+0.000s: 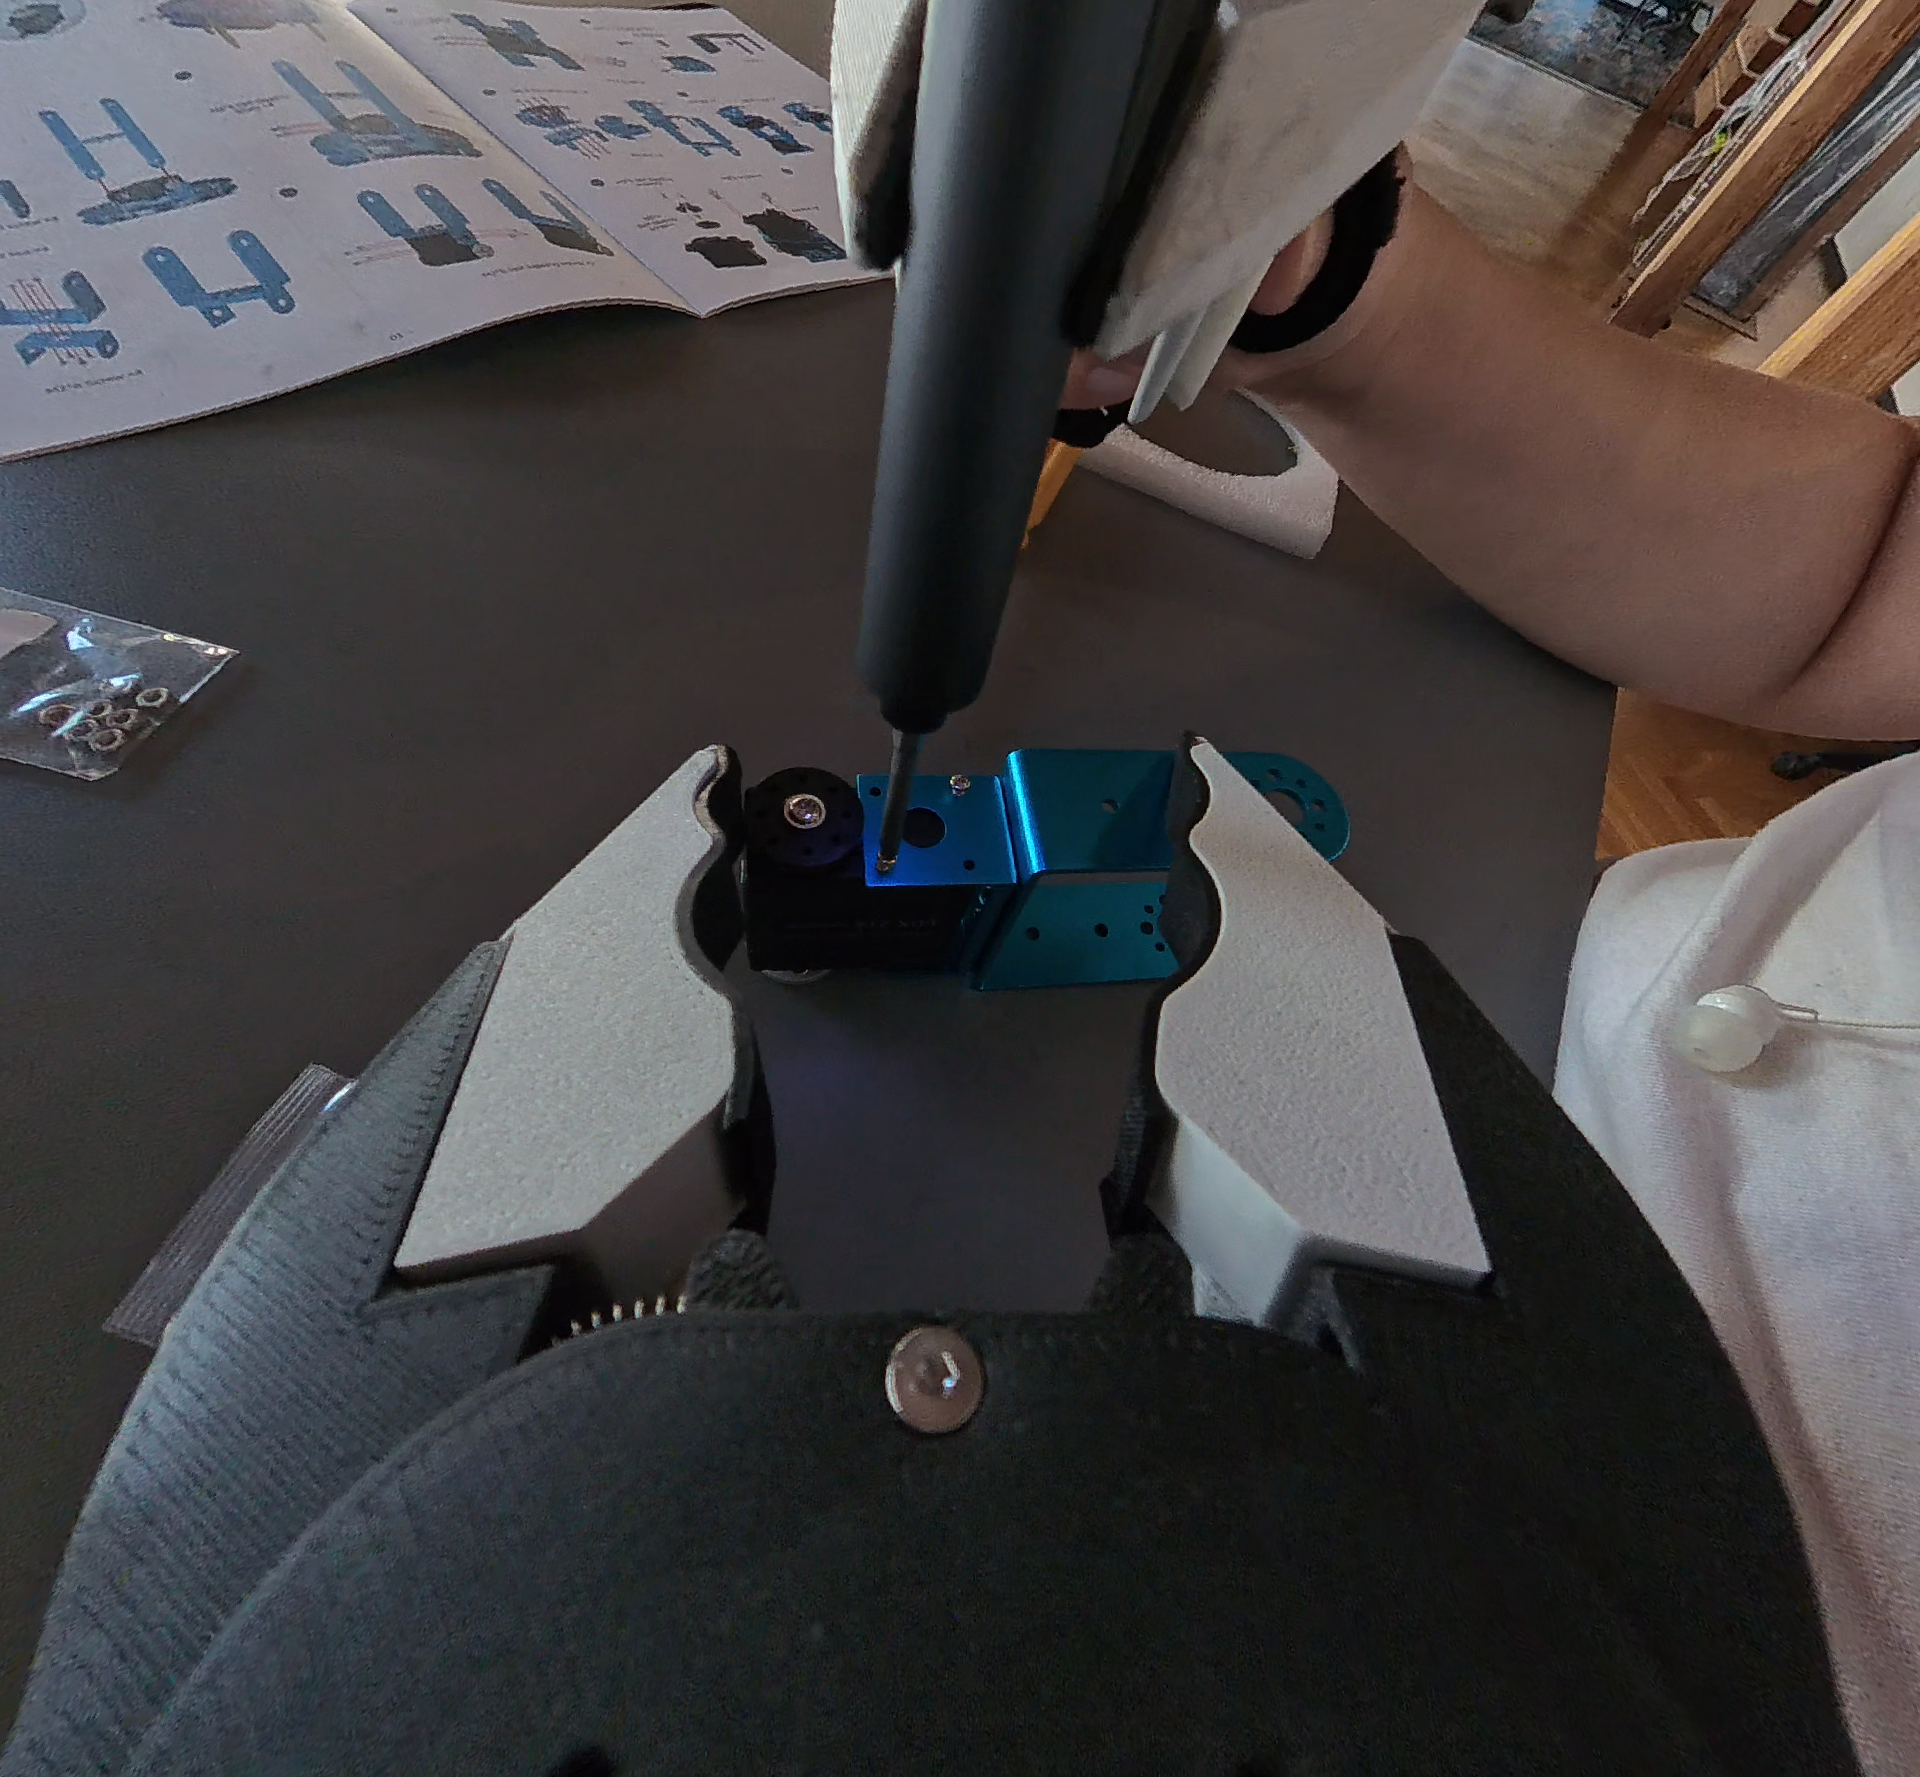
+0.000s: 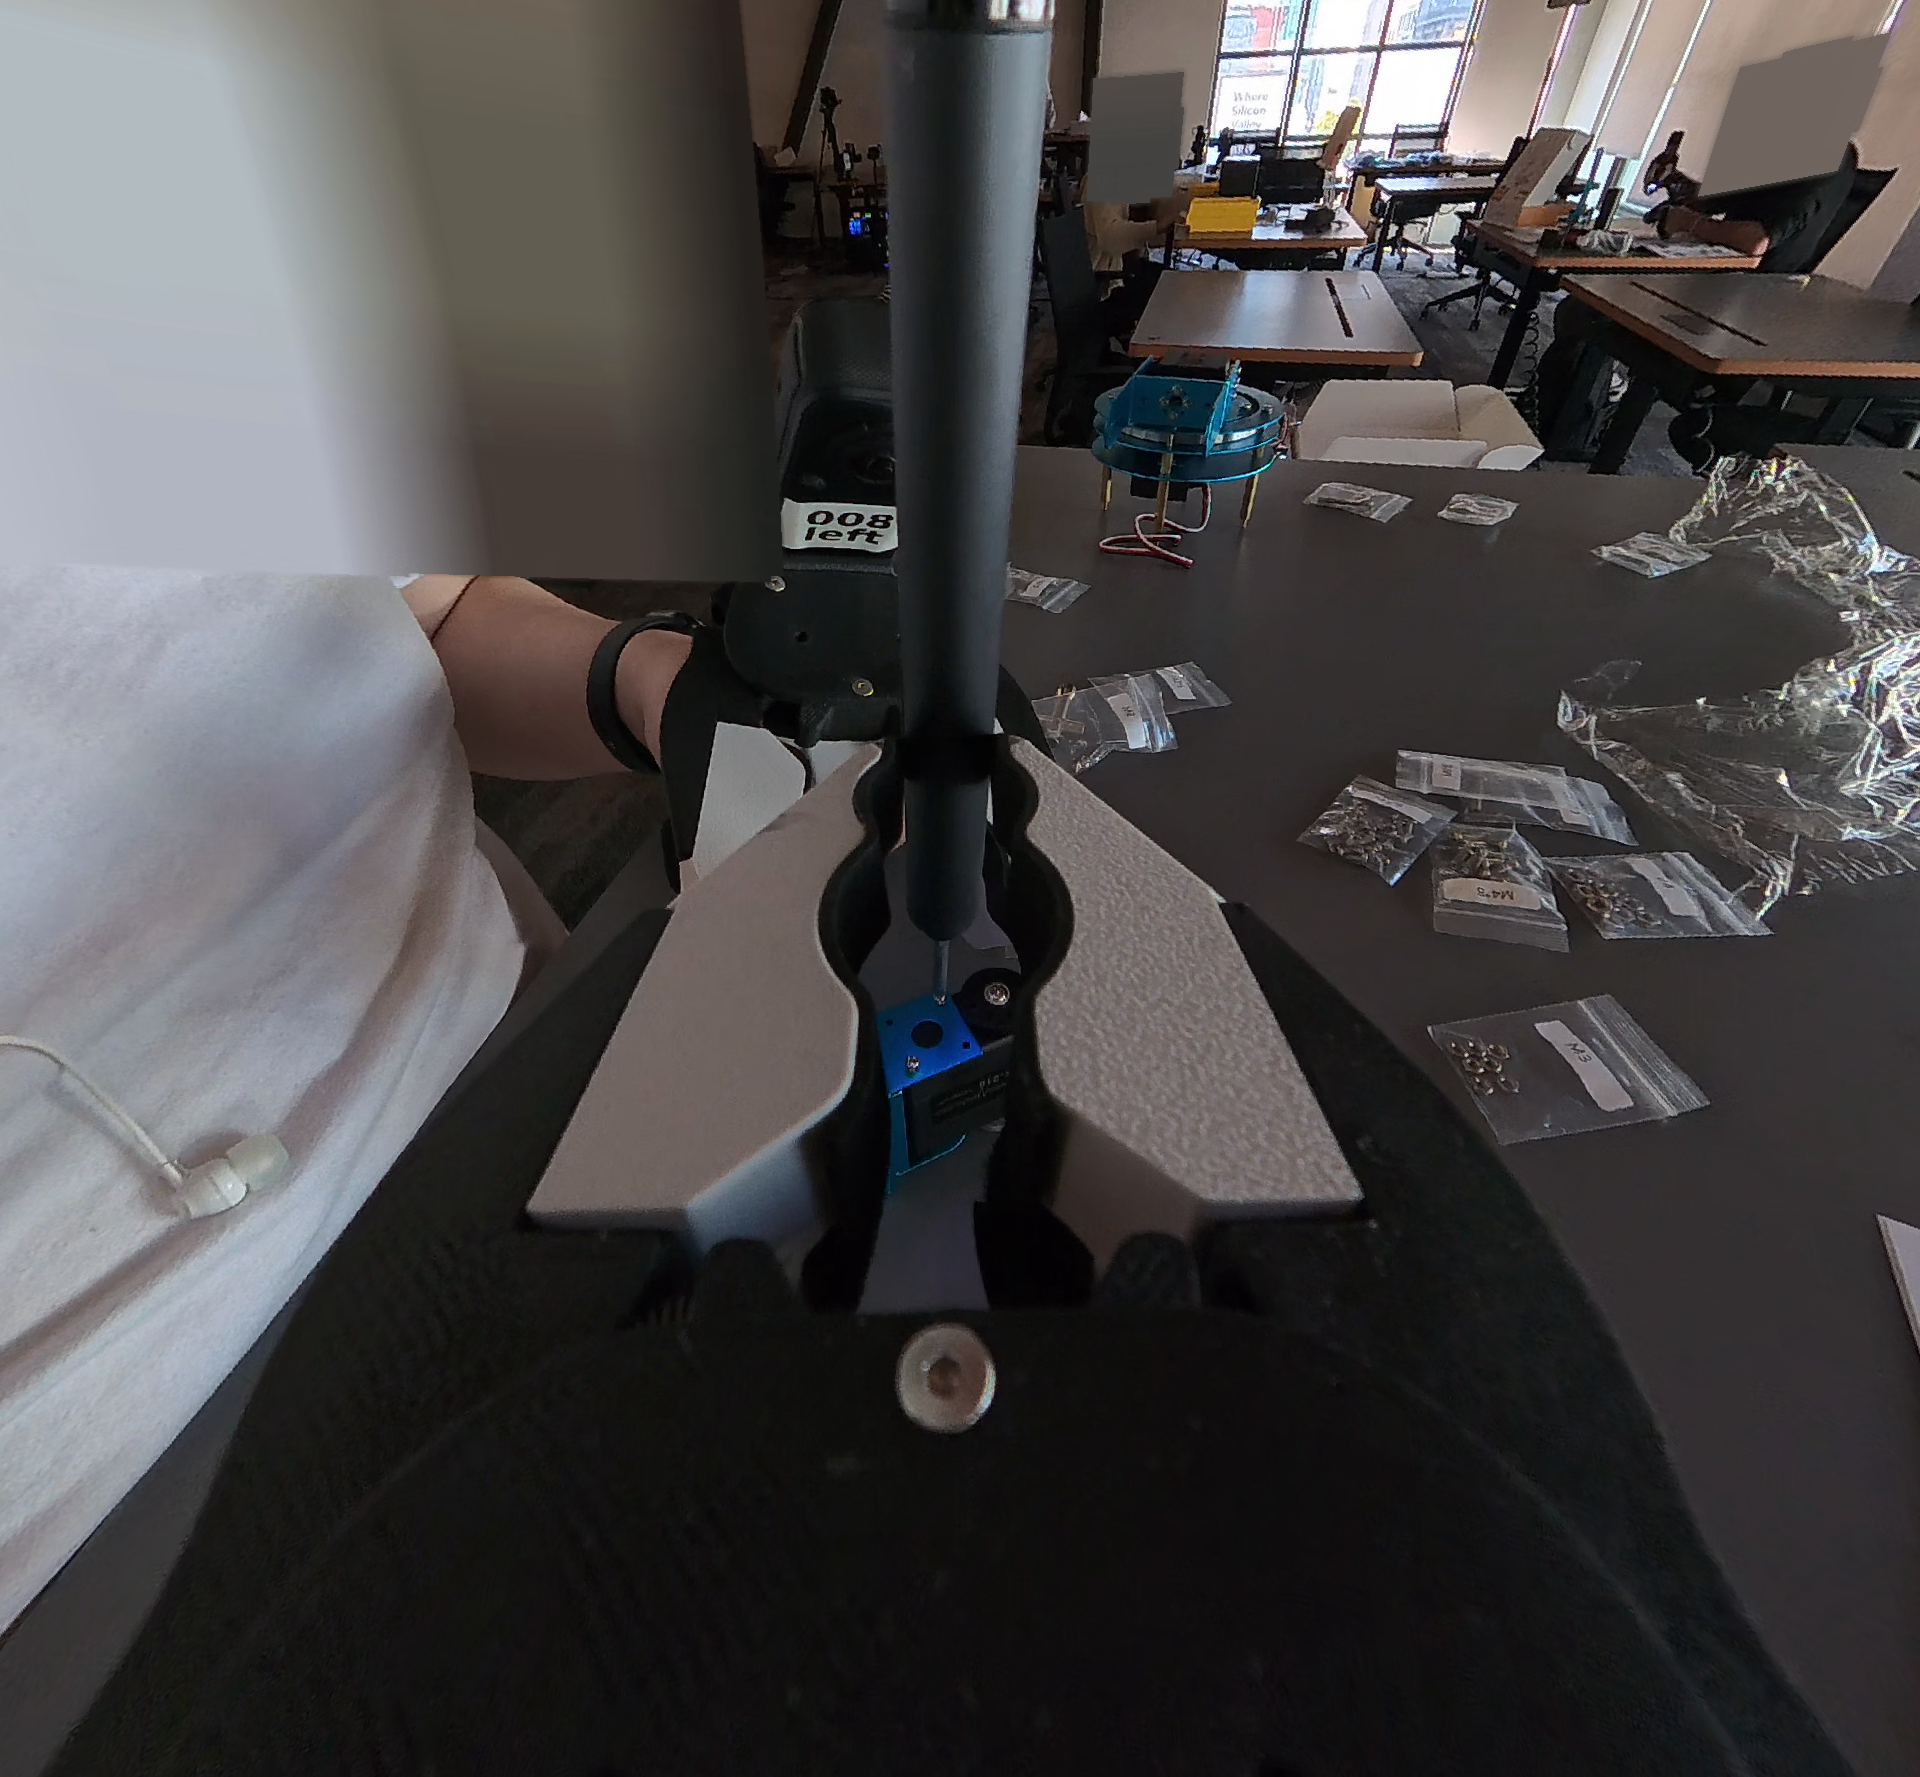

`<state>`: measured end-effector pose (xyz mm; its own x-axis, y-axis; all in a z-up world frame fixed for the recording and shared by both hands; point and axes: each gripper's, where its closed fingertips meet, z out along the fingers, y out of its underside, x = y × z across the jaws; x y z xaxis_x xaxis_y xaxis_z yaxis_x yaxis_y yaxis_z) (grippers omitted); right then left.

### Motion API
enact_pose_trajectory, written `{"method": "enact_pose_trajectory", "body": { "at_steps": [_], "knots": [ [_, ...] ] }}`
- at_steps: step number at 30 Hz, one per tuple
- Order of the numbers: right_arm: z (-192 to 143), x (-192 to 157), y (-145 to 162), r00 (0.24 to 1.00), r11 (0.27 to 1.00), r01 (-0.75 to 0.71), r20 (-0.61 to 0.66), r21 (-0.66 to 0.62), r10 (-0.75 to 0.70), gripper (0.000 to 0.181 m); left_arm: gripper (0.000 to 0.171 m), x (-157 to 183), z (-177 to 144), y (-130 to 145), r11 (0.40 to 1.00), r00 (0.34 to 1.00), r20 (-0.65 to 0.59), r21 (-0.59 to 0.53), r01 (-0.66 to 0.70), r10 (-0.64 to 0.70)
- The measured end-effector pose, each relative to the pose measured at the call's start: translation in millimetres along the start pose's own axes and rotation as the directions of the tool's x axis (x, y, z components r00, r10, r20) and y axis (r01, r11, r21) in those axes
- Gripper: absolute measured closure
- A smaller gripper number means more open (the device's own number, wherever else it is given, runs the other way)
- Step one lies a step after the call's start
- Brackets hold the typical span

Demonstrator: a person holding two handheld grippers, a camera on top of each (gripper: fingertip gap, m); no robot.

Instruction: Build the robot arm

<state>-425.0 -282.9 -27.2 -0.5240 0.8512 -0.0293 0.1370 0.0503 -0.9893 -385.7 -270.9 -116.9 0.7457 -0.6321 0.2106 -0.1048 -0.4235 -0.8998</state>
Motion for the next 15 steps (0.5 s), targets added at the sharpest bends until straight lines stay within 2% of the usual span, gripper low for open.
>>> {"method": "enact_pose_trajectory", "body": {
  "at_steps": [15],
  "knots": [
    [1.8, -3.2, 0.0, 1.0, 1.0, 0.002, 0.023, -0.005, -0.002, 0.165, 0.09, 0.0, 0.9, 0.2, 1.0, 1.0, -0.005, 0.001, 0.007, -0.007]
  ]
}}
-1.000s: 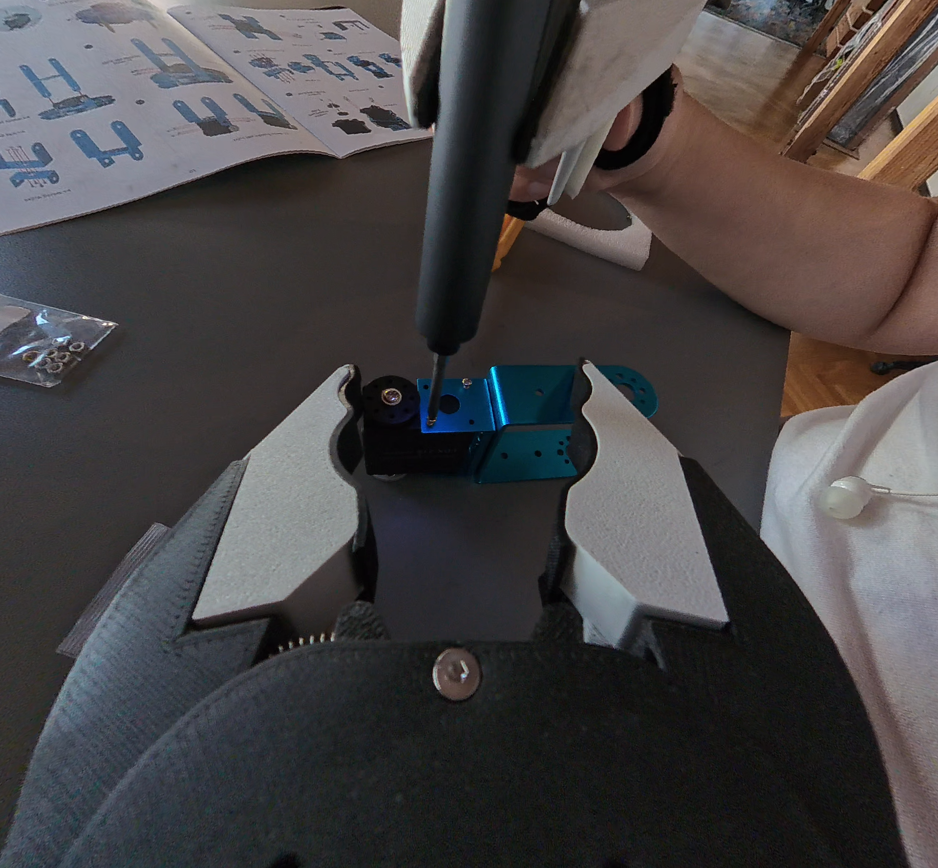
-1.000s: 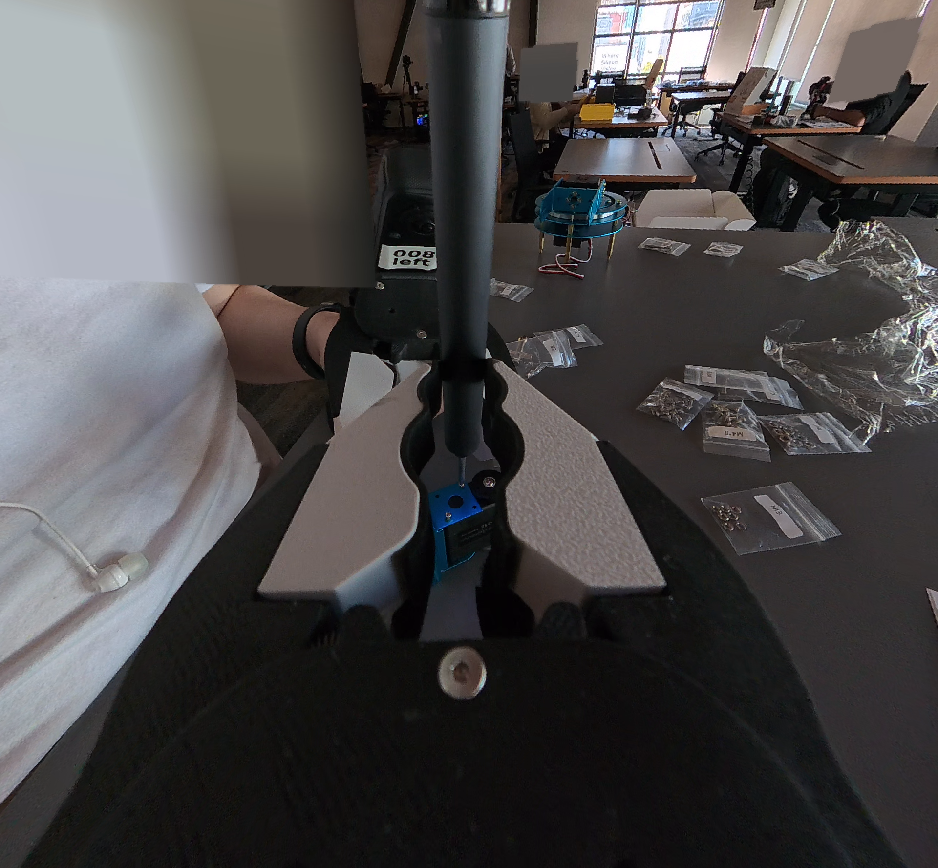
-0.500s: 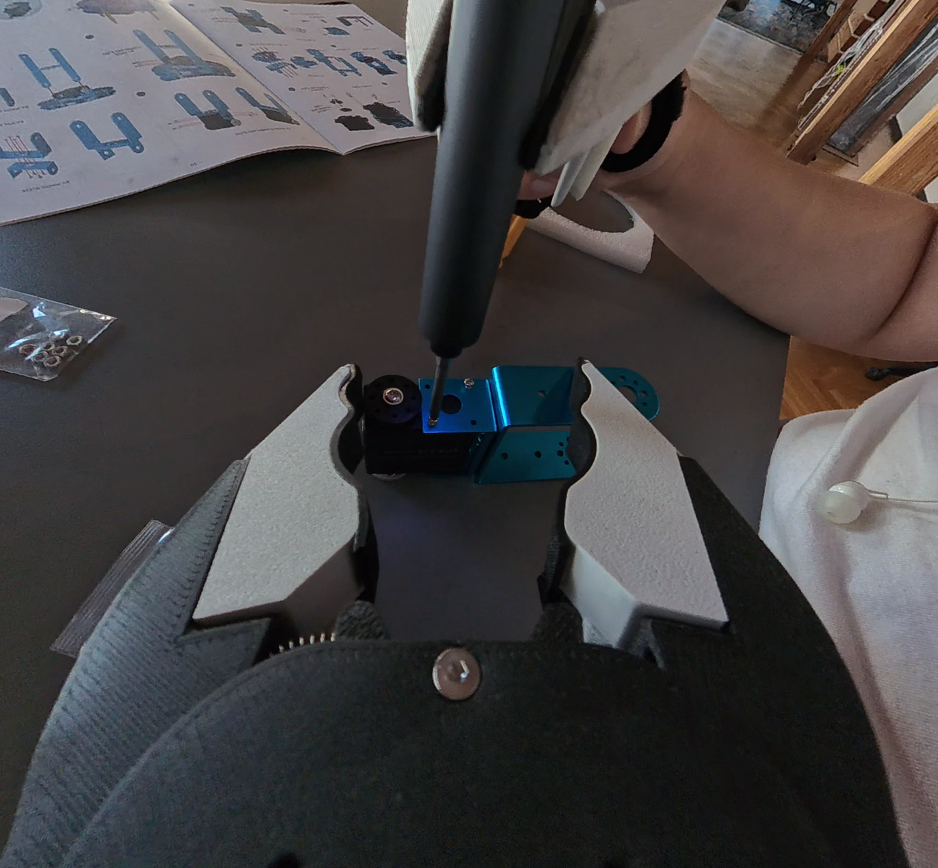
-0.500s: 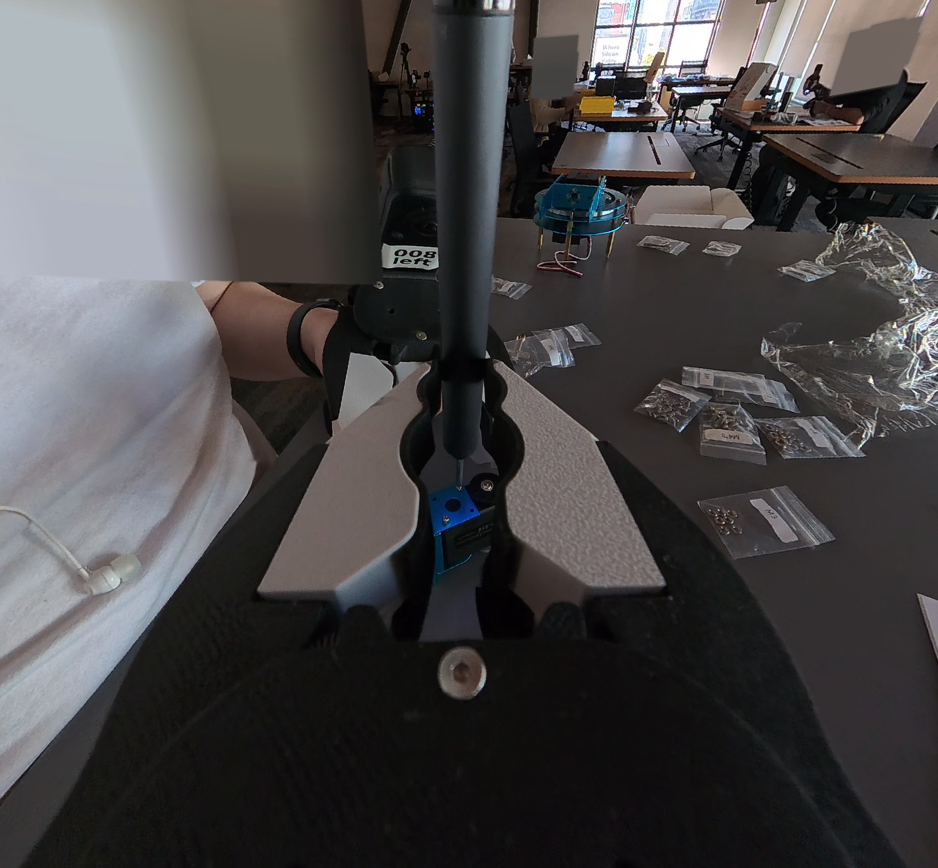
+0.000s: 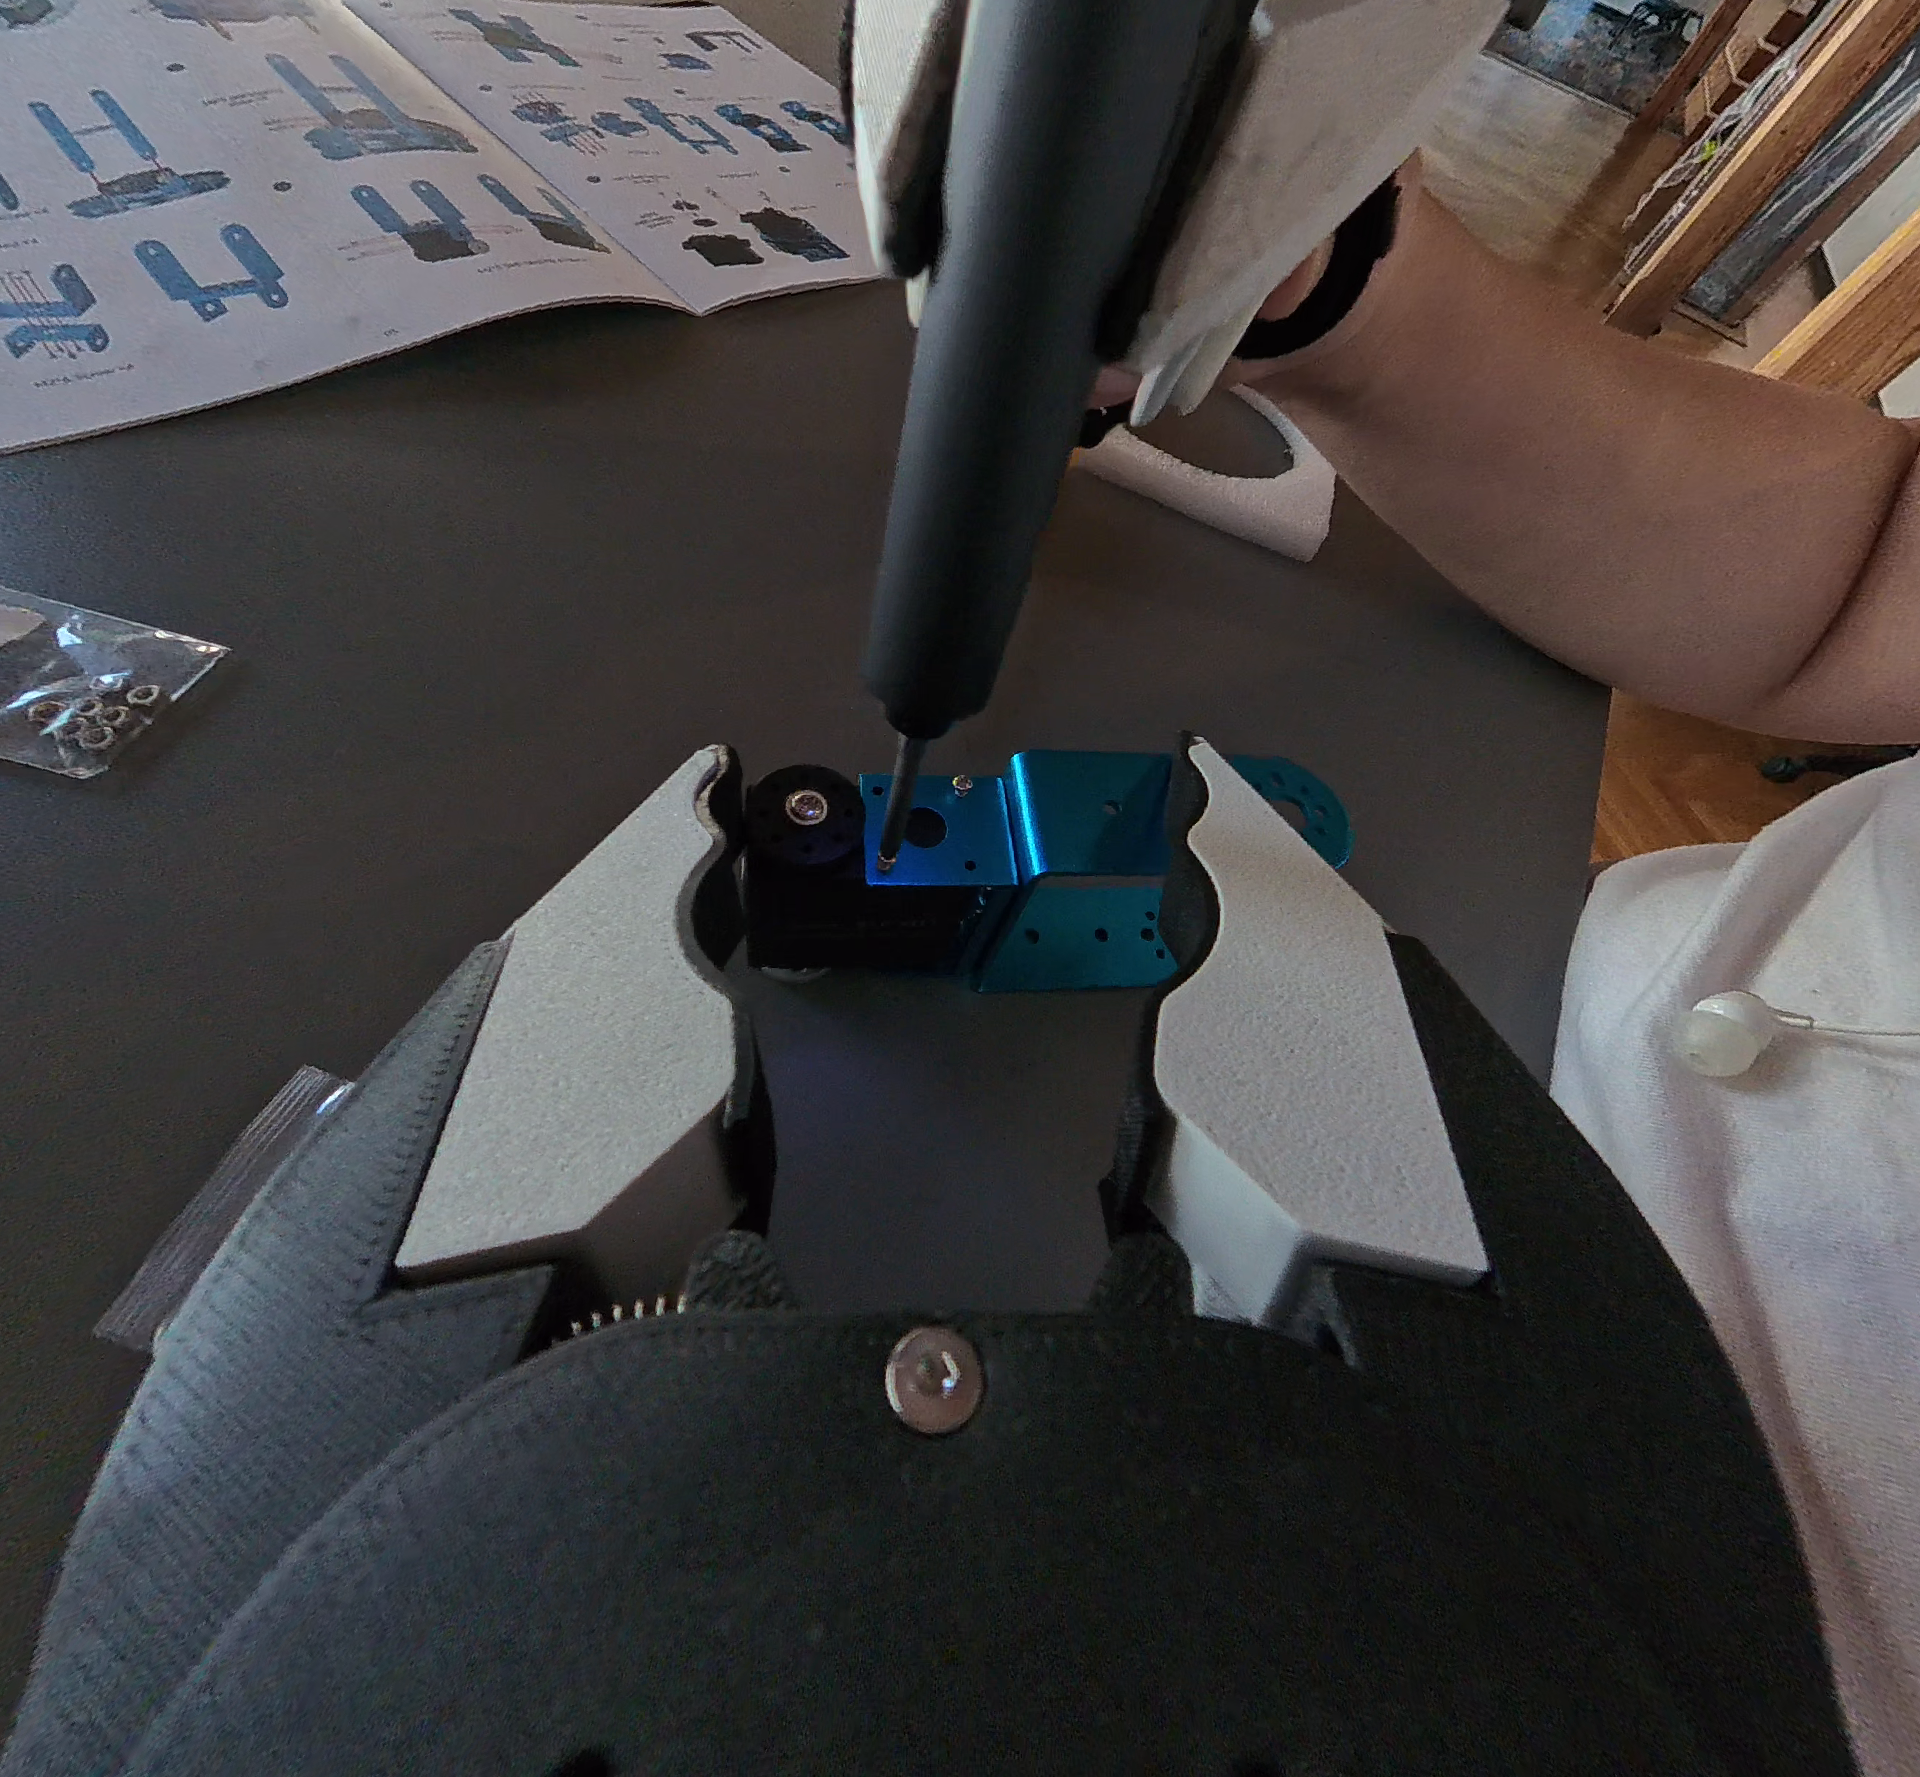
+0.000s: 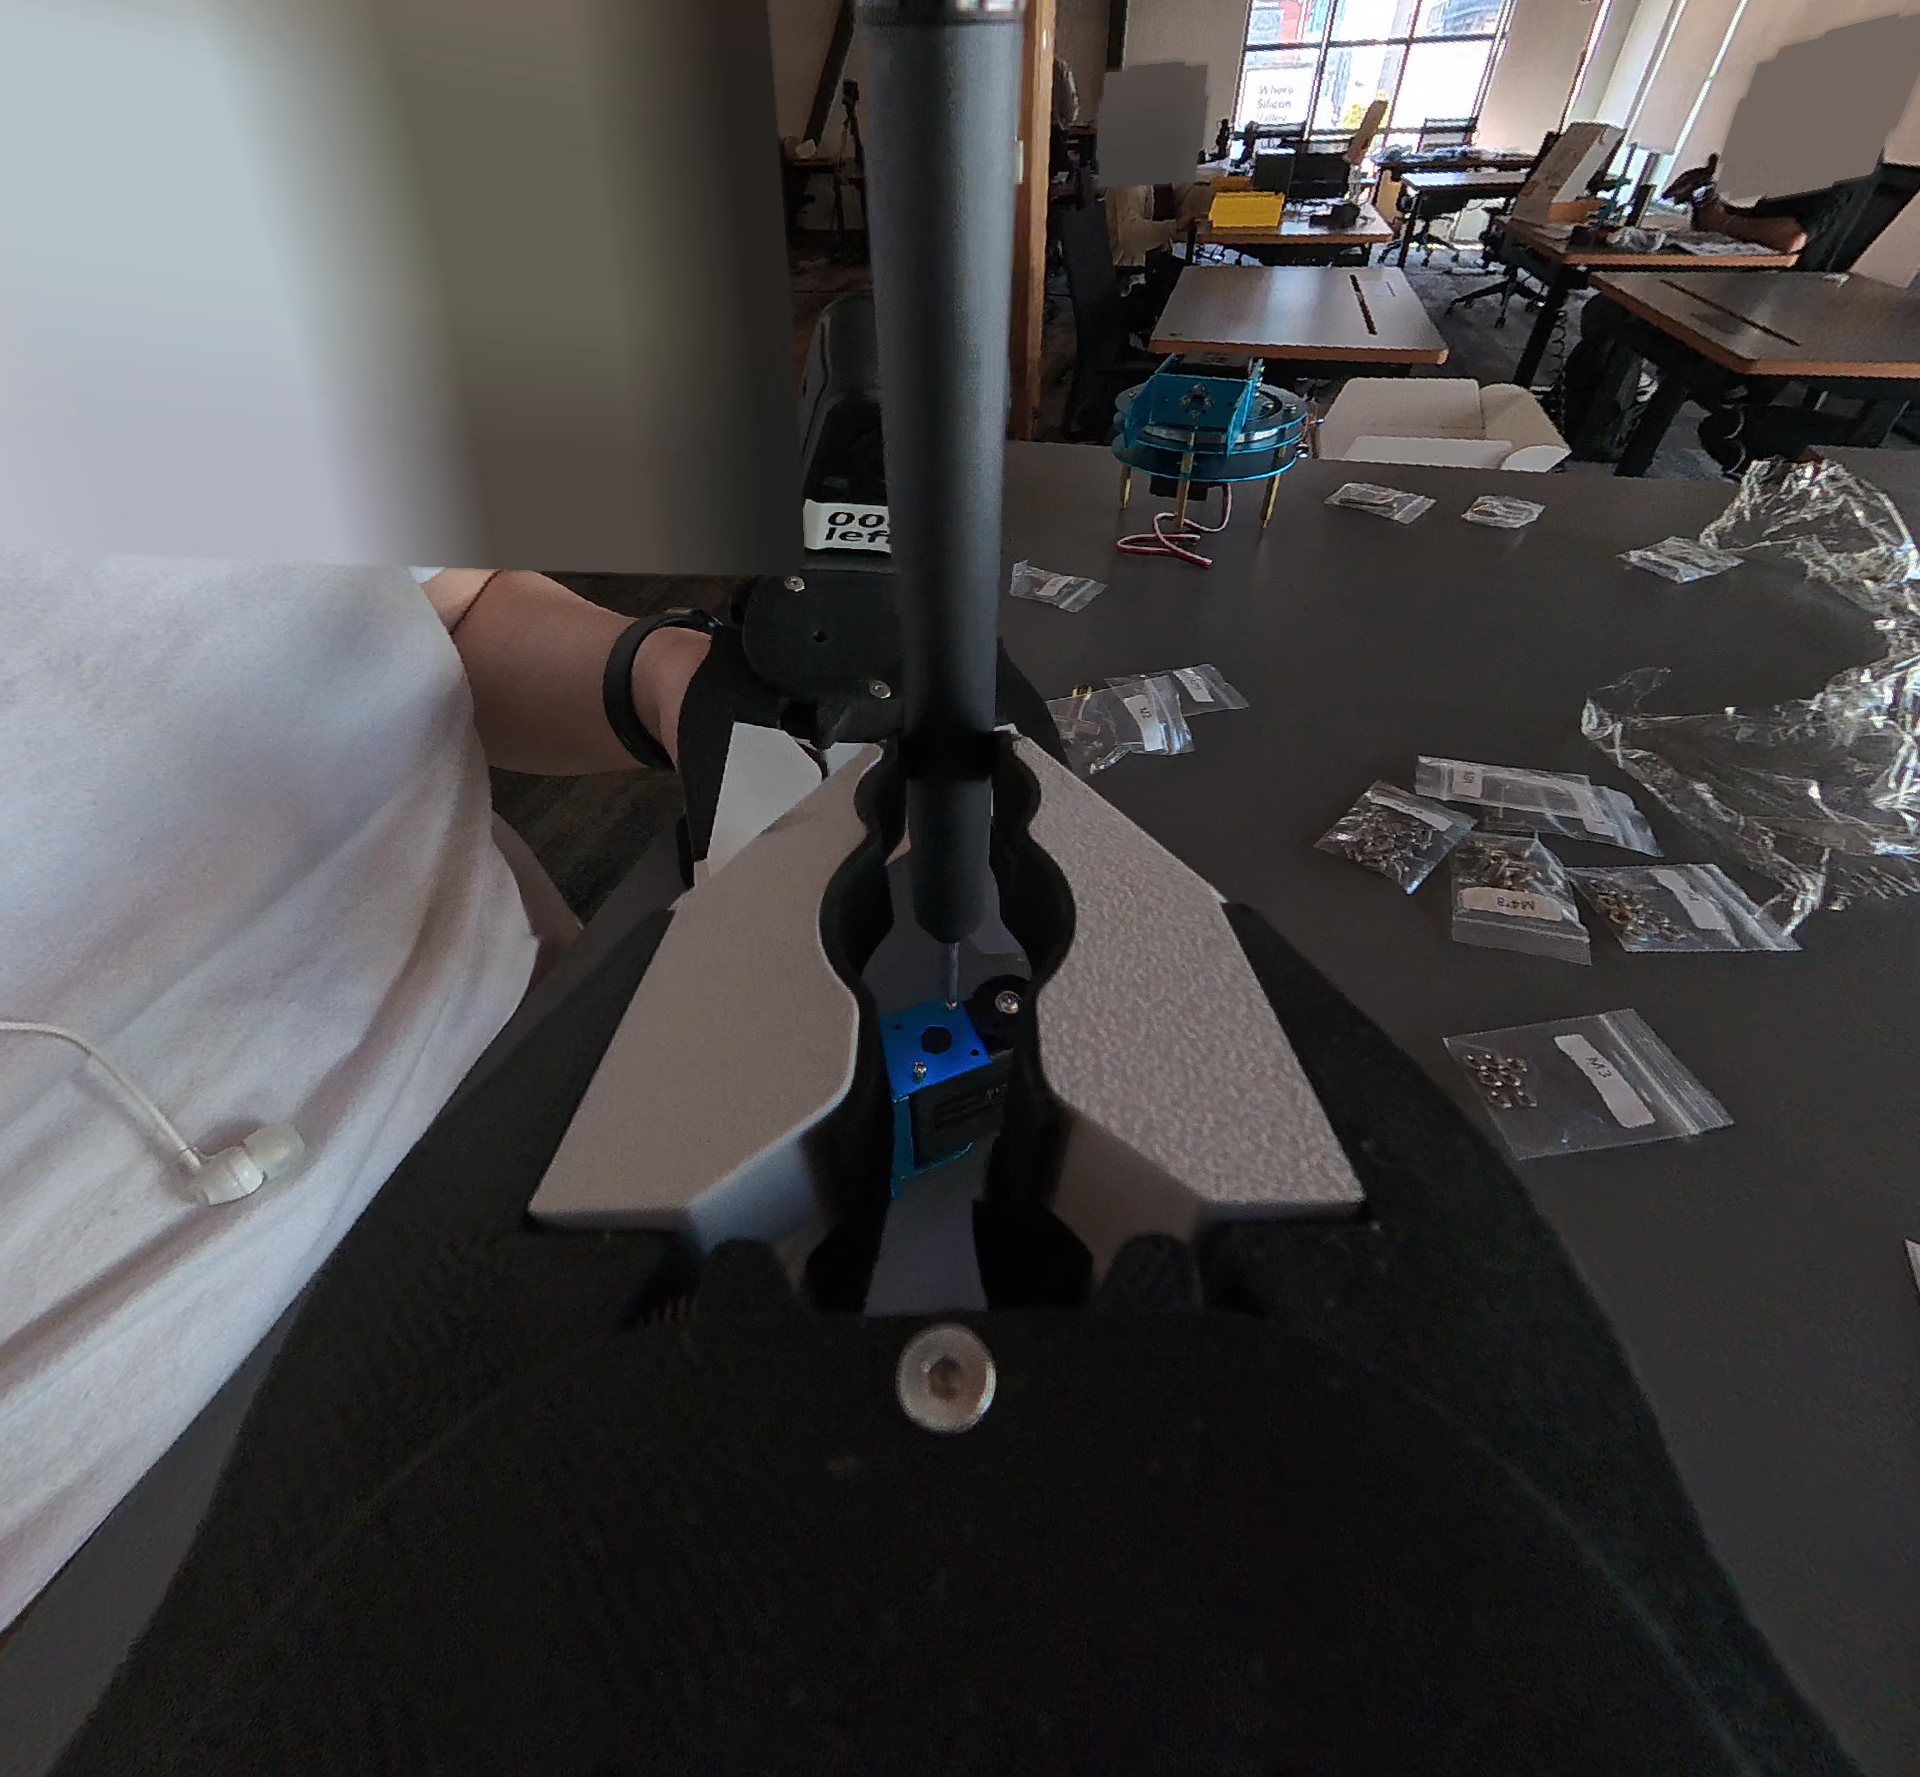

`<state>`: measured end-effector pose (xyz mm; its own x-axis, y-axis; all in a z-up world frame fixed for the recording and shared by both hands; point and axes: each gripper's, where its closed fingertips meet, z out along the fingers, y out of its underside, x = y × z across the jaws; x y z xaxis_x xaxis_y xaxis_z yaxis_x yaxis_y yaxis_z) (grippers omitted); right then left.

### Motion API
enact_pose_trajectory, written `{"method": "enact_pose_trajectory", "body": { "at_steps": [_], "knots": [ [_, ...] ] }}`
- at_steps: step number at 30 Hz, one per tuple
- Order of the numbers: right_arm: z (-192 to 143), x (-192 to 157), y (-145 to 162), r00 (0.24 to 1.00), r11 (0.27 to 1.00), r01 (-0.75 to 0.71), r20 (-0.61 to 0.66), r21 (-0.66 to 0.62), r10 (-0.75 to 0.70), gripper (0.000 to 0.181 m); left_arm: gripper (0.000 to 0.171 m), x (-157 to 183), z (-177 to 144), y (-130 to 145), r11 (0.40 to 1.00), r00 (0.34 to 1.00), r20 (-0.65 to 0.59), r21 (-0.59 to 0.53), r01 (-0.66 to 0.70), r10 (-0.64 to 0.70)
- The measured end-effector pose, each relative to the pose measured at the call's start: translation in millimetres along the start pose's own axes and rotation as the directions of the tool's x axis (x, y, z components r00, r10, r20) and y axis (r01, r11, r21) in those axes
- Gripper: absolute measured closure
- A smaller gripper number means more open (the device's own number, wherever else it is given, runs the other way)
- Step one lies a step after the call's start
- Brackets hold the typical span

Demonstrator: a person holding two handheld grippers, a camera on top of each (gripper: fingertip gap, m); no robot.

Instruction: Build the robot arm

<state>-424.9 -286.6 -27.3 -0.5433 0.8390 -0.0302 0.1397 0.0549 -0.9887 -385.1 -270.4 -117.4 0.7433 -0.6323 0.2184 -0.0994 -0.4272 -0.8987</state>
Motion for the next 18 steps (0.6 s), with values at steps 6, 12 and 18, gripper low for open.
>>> {"method": "enact_pose_trajectory", "body": {
  "at_steps": [6, 12, 18],
  "knots": [
    [-0.7, 3.1, 0.0, 1.0, 1.0, -0.019, -0.004, 0.01, 0.019, 0.164, 0.097, 3.5, 3.1, 5.3, 0.999, 1.0, -0.004, -0.036, -0.013, 0.013],
    [0.0, 1.7, -0.3, 1.0, 1.0, -0.004, -0.005, 0.008, 0.004, 0.164, 0.097, 3.7, 3.1, 5.4, 0.999, 1.0, -0.007, -0.037, -0.013, 0.012],
    [-1.2, -0.1, -0.1, 1.0, 1.0, 0.019, -0.011, 0.011, -0.019, 0.164, 0.096, 3.6, 3.1, 5.6, 0.999, 1.0, -0.004, -0.037, -0.011, 0.011]
  ]
}}
